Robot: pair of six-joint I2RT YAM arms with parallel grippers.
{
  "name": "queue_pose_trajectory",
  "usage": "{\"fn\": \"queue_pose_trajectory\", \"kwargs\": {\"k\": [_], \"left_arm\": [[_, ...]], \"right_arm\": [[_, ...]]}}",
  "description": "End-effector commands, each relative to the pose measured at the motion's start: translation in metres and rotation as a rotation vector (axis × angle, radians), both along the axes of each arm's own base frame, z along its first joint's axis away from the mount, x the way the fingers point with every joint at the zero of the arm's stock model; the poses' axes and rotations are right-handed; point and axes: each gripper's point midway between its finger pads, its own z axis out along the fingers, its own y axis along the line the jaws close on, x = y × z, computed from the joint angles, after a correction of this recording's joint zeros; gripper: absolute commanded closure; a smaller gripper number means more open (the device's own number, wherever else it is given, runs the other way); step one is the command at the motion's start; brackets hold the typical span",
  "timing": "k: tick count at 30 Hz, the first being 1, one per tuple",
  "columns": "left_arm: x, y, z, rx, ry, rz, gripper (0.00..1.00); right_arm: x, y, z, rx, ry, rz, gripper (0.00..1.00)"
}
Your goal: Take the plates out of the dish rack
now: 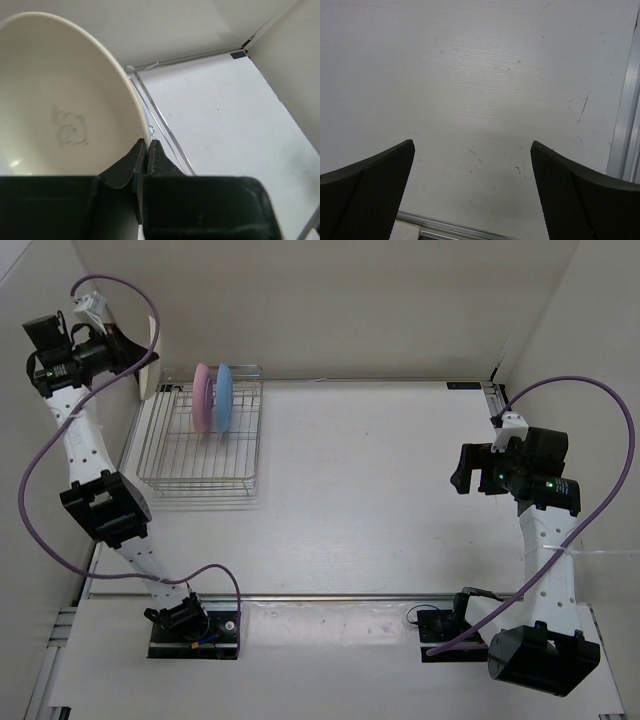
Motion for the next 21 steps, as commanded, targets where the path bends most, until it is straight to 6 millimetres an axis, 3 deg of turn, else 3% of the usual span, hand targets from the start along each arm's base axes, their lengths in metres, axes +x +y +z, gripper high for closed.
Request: {"fn": "queue_pose_trajectory", "kwargs": {"k": [1, 2, 3, 5, 7, 8, 9, 10, 11, 12, 13, 15, 16, 17, 19, 21], "left_arm": [[-0.056, -0.022, 0.080, 0.144, -0.193, -0.034, 0.89], [-0.070, -0.029, 0.094, 0.245, -0.262, -0.026, 0.89], [-0.079, -0.030, 0.079, 0.263, -0.219, -0.020, 0.89], [-0.094, -0.036, 0.069, 0.355, -0.212, -0.004, 0.89], [-0.124, -0.060, 0.044, 0.495, -0.215, -0.074, 0.89], [-0.130, -0.058, 0.030, 0.585, -0.190, -0.049, 0.89], [-0.150, -0.082, 0.037, 0.710, -0.282, -0.103, 0.89], [-0.160, -0.089, -0.002, 0.751, -0.211, -0.142, 0.89], [-0.163, -0.082, -0.012, 0.859, -0.207, -0.102, 0.89], [-0.182, -0.102, -0.006, 0.953, -0.301, -0.152, 0.89], [-0.190, -0.096, -0.035, 1.036, -0.237, -0.156, 0.89], [-0.208, -0.100, -0.049, 1.121, -0.196, -0.225, 0.89], [-0.212, -0.103, -0.047, 1.186, -0.192, -0.233, 0.89], [-0.214, -0.102, -0.049, 1.233, -0.184, -0.244, 0.89], [-0.226, -0.101, -0.056, 1.404, -0.182, -0.309, 0.89], [-0.236, -0.103, -0.048, 1.561, -0.244, -0.352, 0.89]], "right_arm": [[0.000, 0.005, 0.005, 0.011, -0.021, 0.021, 0.00], [0.000, 0.005, 0.005, 0.011, -0.021, 0.021, 0.00], [-0.001, 0.007, 0.007, 0.019, -0.023, 0.030, 0.00], [-0.003, 0.007, 0.006, 0.015, -0.015, 0.036, 0.00], [-0.002, 0.008, 0.011, 0.020, -0.028, 0.044, 0.00], [-0.002, 0.008, 0.014, 0.012, -0.033, 0.050, 0.00], [-0.002, 0.010, 0.015, 0.019, -0.035, 0.058, 0.00], [-0.002, 0.010, 0.017, 0.021, -0.029, 0.057, 0.00], [-0.001, 0.012, 0.028, 0.016, -0.057, 0.077, 0.00], [0.001, 0.018, 0.029, 0.029, -0.046, 0.115, 0.00], [-0.001, 0.020, 0.033, 0.037, -0.046, 0.123, 0.00], [0.007, 0.018, 0.044, 0.028, -0.057, 0.129, 0.00], [0.009, 0.022, 0.055, 0.023, -0.081, 0.151, 0.00], [0.009, 0.022, 0.051, 0.028, -0.062, 0.151, 0.00], [0.016, 0.021, 0.063, 0.022, -0.082, 0.166, 0.00], [0.022, 0.025, 0.075, 0.025, -0.097, 0.183, 0.00]]}}
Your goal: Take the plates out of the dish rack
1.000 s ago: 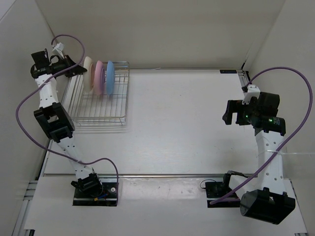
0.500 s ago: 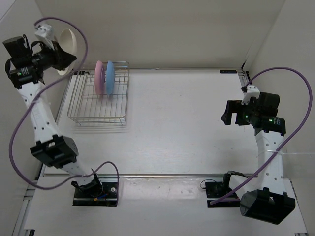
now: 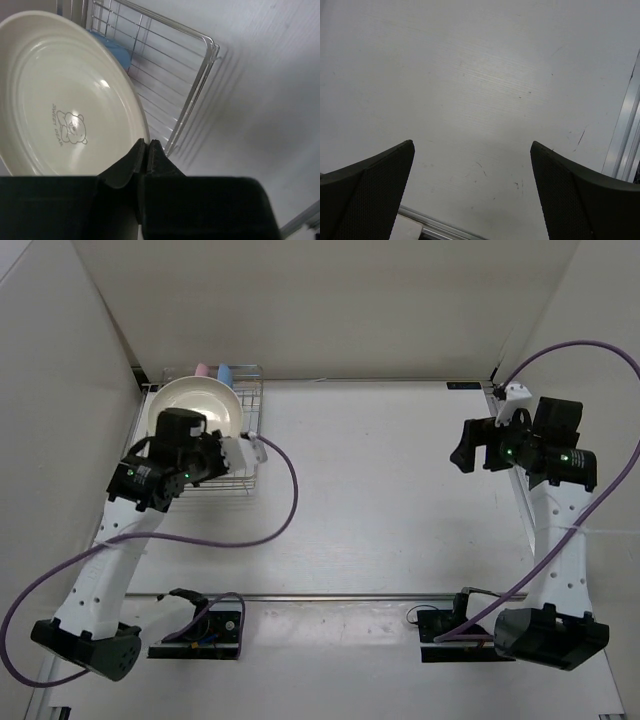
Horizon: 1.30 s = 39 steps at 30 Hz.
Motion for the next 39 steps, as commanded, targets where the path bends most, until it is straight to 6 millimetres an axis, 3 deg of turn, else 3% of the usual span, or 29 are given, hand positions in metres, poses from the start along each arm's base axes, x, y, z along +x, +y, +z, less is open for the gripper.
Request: {"fn": "queue_pose_trajectory", "kwargs": {"k": [1, 3, 4, 5, 6, 7, 10, 13, 14, 16, 17, 18, 20, 23, 24, 26, 27, 30, 39], "left_arm": [[-0.015, 0.029, 0.011, 0.409, -0.107, -0.042, 0.89], [-0.018, 0.037, 0.012, 0.582, -0.144, -0.048, 0.89], [-0.019, 0.027, 0.013, 0.681, -0.193, -0.138, 0.89], [-0.019, 0.028, -0.006, 0.773, -0.178, -0.180, 0.89], [-0.013, 0.025, -0.001, 0.818, -0.237, -0.188, 0.89], [-0.012, 0.018, -0.003, 0.852, -0.263, -0.237, 0.89], [-0.008, -0.022, -0.007, 0.961, -0.386, -0.458, 0.89], [-0.006, -0.057, -0.007, 0.946, -0.461, -0.552, 0.89], [-0.009, -0.079, -0.014, 0.936, -0.475, -0.617, 0.89], [-0.012, -0.102, -0.019, 0.915, -0.496, -0.680, 0.89], [-0.015, -0.126, -0.020, 0.873, -0.525, -0.725, 0.89], [-0.015, -0.137, -0.016, 0.848, -0.542, -0.728, 0.89], [-0.024, -0.168, -0.026, 0.798, -0.529, -0.779, 0.89], [-0.032, -0.199, -0.017, 0.682, -0.519, -0.770, 0.89], [-0.035, -0.218, -0.015, 0.657, -0.514, -0.780, 0.89], [-0.034, -0.228, -0.018, 0.640, -0.472, -0.772, 0.89], [-0.034, -0.242, -0.014, 0.598, -0.465, -0.766, 0.89], [-0.037, -0.263, -0.009, 0.557, -0.471, -0.774, 0.89], [-0.055, -0.292, -0.008, 0.463, -0.478, -0.800, 0.89]], "right_arm": [[0.006, 0.010, 0.028, 0.008, -0.047, 0.065, 0.00], [0.013, 0.024, 0.044, 0.025, -0.062, 0.100, 0.00], [0.015, 0.031, 0.049, 0.033, -0.062, 0.117, 0.00], [0.017, 0.045, 0.047, 0.027, -0.040, 0.159, 0.00], [0.018, 0.052, 0.050, 0.028, -0.036, 0.172, 0.00], [0.022, 0.057, 0.062, 0.016, -0.064, 0.185, 0.00], [0.033, 0.073, 0.065, -0.043, -0.088, 0.207, 0.00], [0.043, 0.081, 0.074, -0.075, -0.152, 0.209, 0.00], [0.047, 0.080, 0.078, -0.080, -0.172, 0.200, 0.00], [0.049, 0.089, 0.094, -0.066, -0.235, 0.216, 0.00], [0.049, 0.093, 0.097, -0.057, -0.246, 0.220, 0.00], [0.051, 0.093, 0.103, -0.056, -0.267, 0.219, 0.00], [0.047, 0.106, 0.109, -0.027, -0.283, 0.258, 0.02], [0.040, 0.118, 0.114, 0.013, -0.287, 0.312, 0.06], [0.038, 0.123, 0.115, 0.020, -0.287, 0.332, 0.08], [0.034, 0.126, 0.112, 0.012, -0.286, 0.350, 0.08], [0.034, 0.128, 0.113, 0.001, -0.307, 0.357, 0.10], [0.034, 0.131, 0.098, -0.046, -0.317, 0.380, 0.12], [0.038, 0.127, 0.100, -0.062, -0.329, 0.352, 0.16]]}}
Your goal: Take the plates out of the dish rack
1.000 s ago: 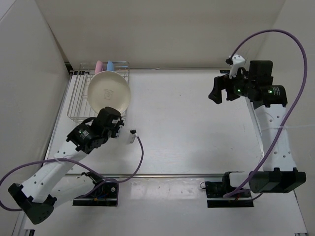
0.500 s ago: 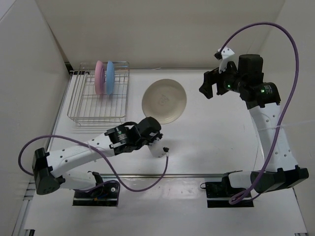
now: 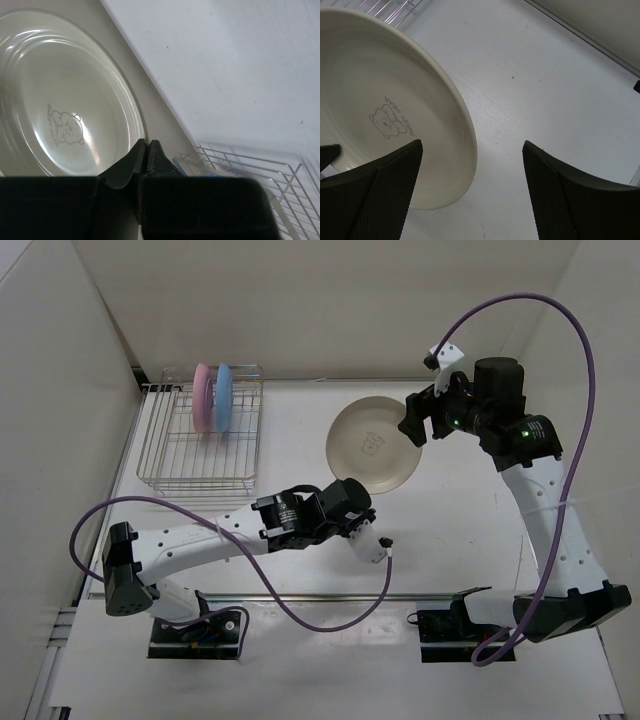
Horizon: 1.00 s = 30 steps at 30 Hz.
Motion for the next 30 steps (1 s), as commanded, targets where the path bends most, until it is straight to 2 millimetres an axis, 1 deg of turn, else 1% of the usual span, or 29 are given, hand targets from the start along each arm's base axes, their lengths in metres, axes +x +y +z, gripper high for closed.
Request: {"fn": "queue_pose_trajectory", "kwargs": {"k": [1, 2, 4, 5, 7, 8, 9, 10, 12, 13, 14, 15, 16, 17, 18, 19, 21, 22, 23, 24, 25, 26, 27, 28, 29, 30], "left_arm": [[-0.007, -0.014, 0.026, -0.120, -0.003, -0.004, 0.89], [-0.007, -0.014, 0.026, -0.120, -0.003, -0.004, 0.89], [-0.007, -0.015, 0.030, -0.128, -0.018, 0.004, 0.89], [-0.007, -0.014, 0.026, -0.120, -0.016, 0.004, 0.89], [-0.010, -0.015, 0.029, -0.134, -0.026, 0.002, 0.89], [-0.008, -0.015, 0.032, -0.144, -0.035, 0.010, 0.89], [-0.011, -0.018, 0.030, -0.146, -0.035, 0.001, 0.89], [-0.010, -0.016, 0.030, -0.144, -0.041, 0.009, 0.89], [-0.009, -0.017, 0.033, -0.156, -0.052, 0.018, 0.89], [-0.008, -0.015, 0.034, -0.154, -0.057, 0.025, 0.89], [-0.007, -0.017, 0.037, -0.169, -0.061, 0.025, 0.89], [-0.008, -0.015, 0.036, -0.169, -0.061, 0.025, 0.89], [-0.007, -0.016, 0.038, -0.179, -0.064, 0.025, 0.89], [-0.008, -0.015, 0.034, -0.171, -0.061, 0.025, 0.89], [-0.006, -0.014, 0.035, -0.169, -0.068, 0.035, 0.89], [-0.006, -0.013, 0.031, -0.160, -0.066, 0.035, 0.89], [-0.004, -0.011, 0.035, -0.177, -0.077, 0.059, 0.89], [0.000, -0.011, 0.031, -0.167, -0.076, 0.068, 0.89], [0.006, -0.009, 0.032, -0.186, -0.072, 0.091, 0.84], [0.010, -0.008, 0.034, -0.199, -0.076, 0.102, 0.63], [0.014, -0.007, 0.030, -0.196, -0.068, 0.119, 0.56], [0.018, -0.003, 0.030, -0.201, -0.070, 0.142, 0.56], [0.023, 0.000, 0.035, -0.218, -0.069, 0.161, 0.56], [0.026, 0.000, 0.036, -0.238, -0.063, 0.168, 0.51], [0.026, -0.001, 0.039, -0.255, -0.059, 0.174, 0.43], [0.026, -0.002, 0.042, -0.269, -0.063, 0.174, 0.23]], "right_arm": [[0.004, 0.000, 0.020, 0.010, -0.088, 0.003, 0.16], [0.005, -0.001, 0.015, -0.004, -0.084, -0.001, 0.16], [0.007, -0.004, 0.015, -0.004, -0.084, -0.010, 0.16], [0.007, -0.004, 0.011, -0.007, -0.073, -0.010, 0.16], [0.008, -0.005, 0.009, -0.002, -0.072, -0.009, 0.16], [0.009, -0.009, 0.004, -0.006, -0.059, -0.018, 0.19], [0.008, -0.007, -0.002, -0.004, -0.044, -0.007, 0.22], [0.008, -0.007, -0.002, -0.004, -0.044, -0.007, 0.24], [0.008, -0.008, -0.013, -0.006, -0.016, -0.006, 0.35], [0.008, -0.006, -0.011, 0.001, -0.023, 0.003, 0.47], [0.008, -0.006, -0.015, 0.005, -0.008, -0.001, 0.52], [0.008, -0.008, -0.015, 0.011, -0.006, 0.000, 0.58], [0.008, -0.007, -0.015, 0.018, -0.001, -0.004, 0.66], [0.007, -0.007, -0.019, 0.016, 0.008, -0.004, 0.88], [0.007, -0.007, -0.019, 0.022, 0.013, -0.008, 0.97], [0.007, -0.007, -0.019, 0.028, 0.018, -0.012, 1.00], [0.007, -0.006, -0.019, 0.036, 0.024, -0.017, 1.00], [0.006, -0.006, -0.019, 0.042, 0.030, -0.021, 1.00], [0.006, -0.006, -0.019, 0.042, 0.030, -0.021, 1.00], [0.009, -0.005, -0.020, 0.056, 0.039, -0.030, 1.00], [0.011, -0.006, -0.020, 0.051, 0.038, -0.040, 1.00], [0.011, -0.006, -0.020, 0.051, 0.038, -0.040, 1.00], [0.017, -0.011, -0.021, 0.053, 0.039, -0.072, 1.00], [0.018, -0.012, -0.022, 0.049, 0.038, -0.080, 1.00], [0.024, -0.013, -0.021, 0.054, 0.030, -0.100, 1.00], [0.029, -0.018, -0.023, 0.057, 0.027, -0.127, 1.00]]}}
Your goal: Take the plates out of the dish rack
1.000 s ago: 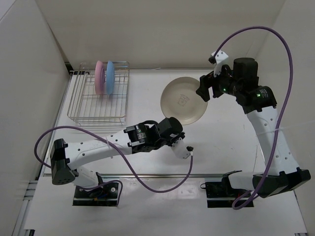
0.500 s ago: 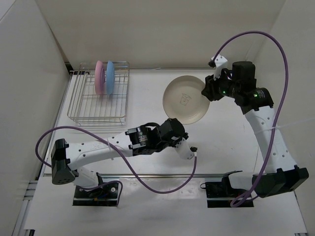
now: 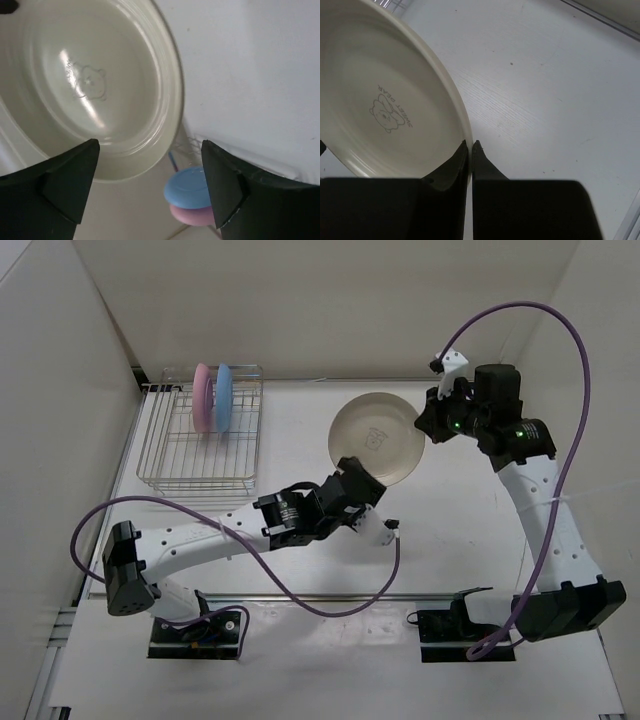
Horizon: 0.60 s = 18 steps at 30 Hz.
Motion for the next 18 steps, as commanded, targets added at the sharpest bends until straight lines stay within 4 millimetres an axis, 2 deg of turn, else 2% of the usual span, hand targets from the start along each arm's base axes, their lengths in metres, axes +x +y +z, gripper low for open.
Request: {"fn": "queue_pose_trajectory", "kwargs": {"k": [1, 3, 4, 6, 7, 8, 9, 10, 11, 12, 13, 14, 15, 16, 17, 18], "left_arm": [[0.013, 0.002, 0.036, -0.137, -0.037, 0.060, 0.00], [0.015, 0.003, 0.042, -0.146, -0.047, 0.071, 0.00], [0.018, 0.008, 0.052, -0.169, -0.056, 0.081, 0.00], [0.025, 0.019, 0.072, -0.216, -0.083, 0.135, 0.00], [0.029, 0.023, 0.081, -0.243, -0.089, 0.161, 0.00], [0.043, 0.037, 0.085, -0.265, -0.087, 0.238, 0.00], [0.052, 0.046, 0.106, -0.318, -0.100, 0.289, 0.00], [0.062, 0.057, 0.116, -0.345, -0.103, 0.355, 0.00], [0.086, 0.083, 0.094, -0.288, -0.054, 0.515, 0.00], [0.097, 0.099, 0.139, -0.405, -0.058, 0.580, 0.00], [0.107, 0.115, 0.149, -0.439, -0.041, 0.651, 0.00], [0.115, 0.129, 0.158, -0.484, -0.016, 0.697, 0.00], [0.132, 0.162, 0.175, -0.567, -0.016, 0.798, 0.00], [0.139, 0.176, 0.180, -0.618, -0.010, 0.822, 0.00], [0.143, 0.192, 0.182, -0.657, -0.007, 0.858, 0.00], [0.147, 0.223, 0.178, -0.710, -0.001, 0.932, 0.00]], "right_arm": [[0.029, -0.011, -0.002, 0.013, -0.024, -0.093, 1.00], [0.050, -0.022, -0.006, 0.015, -0.036, -0.168, 1.00], [0.066, -0.031, -0.022, 0.029, 0.012, -0.226, 1.00], [0.090, -0.041, -0.030, 0.055, 0.038, -0.278, 1.00], [0.110, -0.049, -0.057, 0.050, 0.108, -0.312, 1.00], [0.126, -0.055, -0.055, 0.068, 0.112, -0.354, 1.00], [0.135, -0.060, -0.065, 0.060, 0.145, -0.370, 1.00], [0.151, -0.070, -0.099, 0.025, 0.215, -0.410, 1.00], [0.163, -0.073, -0.097, 0.014, 0.208, -0.428, 1.00], [0.172, -0.083, -0.127, -0.002, 0.274, -0.451, 1.00], [0.178, -0.088, -0.137, -0.005, 0.293, -0.462, 1.00], [0.183, -0.093, -0.140, 0.001, 0.302, -0.465, 1.00], [0.189, -0.102, -0.161, -0.006, 0.343, -0.484, 1.00], [0.190, -0.102, -0.170, -0.011, 0.361, -0.484, 1.00], [0.196, -0.112, -0.170, -0.021, 0.350, -0.499, 1.00], [0.197, -0.121, -0.186, -0.031, 0.379, -0.520, 1.00]]}}
